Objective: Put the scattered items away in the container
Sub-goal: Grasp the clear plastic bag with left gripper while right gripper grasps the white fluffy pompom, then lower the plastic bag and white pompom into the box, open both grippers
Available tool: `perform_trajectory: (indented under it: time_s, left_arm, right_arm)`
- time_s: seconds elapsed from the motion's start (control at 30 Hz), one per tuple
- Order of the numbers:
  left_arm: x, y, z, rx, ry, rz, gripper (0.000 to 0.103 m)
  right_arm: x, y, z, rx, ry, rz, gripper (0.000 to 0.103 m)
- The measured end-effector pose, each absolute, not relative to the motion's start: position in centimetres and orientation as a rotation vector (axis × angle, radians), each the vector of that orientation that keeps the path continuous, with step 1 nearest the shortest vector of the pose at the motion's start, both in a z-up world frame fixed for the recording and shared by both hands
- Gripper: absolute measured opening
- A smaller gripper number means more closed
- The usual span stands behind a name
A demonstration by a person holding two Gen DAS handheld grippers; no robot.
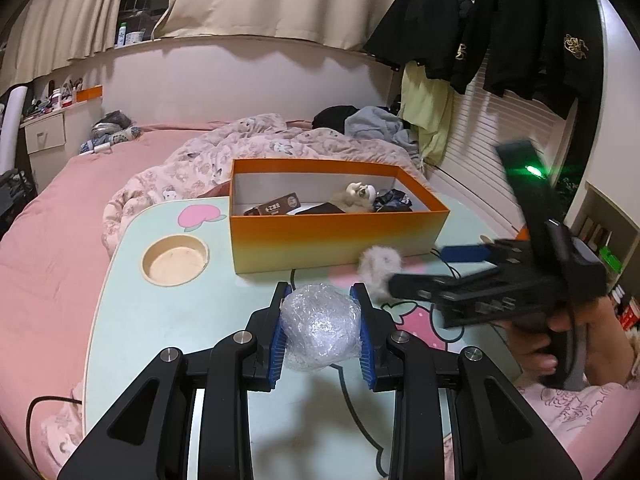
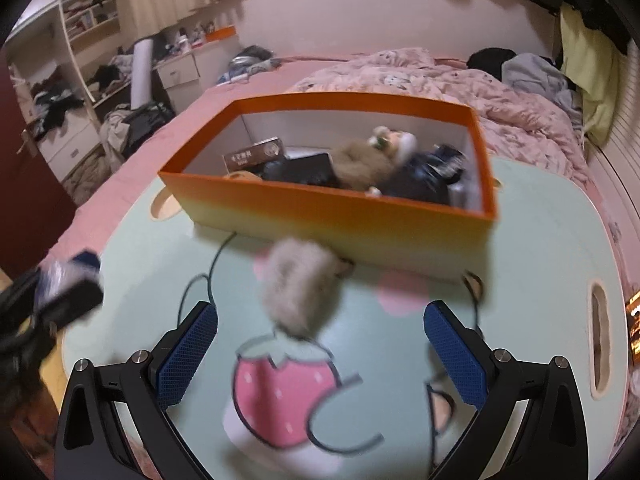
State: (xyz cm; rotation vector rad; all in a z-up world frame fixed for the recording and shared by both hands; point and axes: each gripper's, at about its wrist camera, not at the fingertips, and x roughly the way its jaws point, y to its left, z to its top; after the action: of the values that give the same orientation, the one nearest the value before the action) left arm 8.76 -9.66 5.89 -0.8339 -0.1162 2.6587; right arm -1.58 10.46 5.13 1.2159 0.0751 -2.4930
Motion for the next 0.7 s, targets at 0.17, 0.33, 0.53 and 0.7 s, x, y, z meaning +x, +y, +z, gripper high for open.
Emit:
perform_trajectory:
  time_s: [0.17, 0.33, 0.53, 0.7]
  left_arm:
    - [8.9, -9.5, 6.1, -0.823, -0.11, 2.655, 0.031]
    - [8.8, -9.5, 6.0, -0.827, -0.121, 2.65, 0.031]
    - [8.3, -8.9, 6.0, -0.833, -0.116, 2.634, 0.031]
    - [6.8, -7.9, 7.1, -0.811, -0.085, 2.635, 0.031]
  right_arm:
    - [-3.7, 8.3, 3.9, 1.278, 0.142, -2.527, 0.095]
    - [-3.3, 9.2, 3.2, 1.314, 0.085, -2.481, 0.022]
    - [-0.6, 11.4, 4.8, 1.199, 0.072, -2.524, 0.022]
    - [0.1, 12.9, 6.7, 1.104, 0.074, -2.576, 0.022]
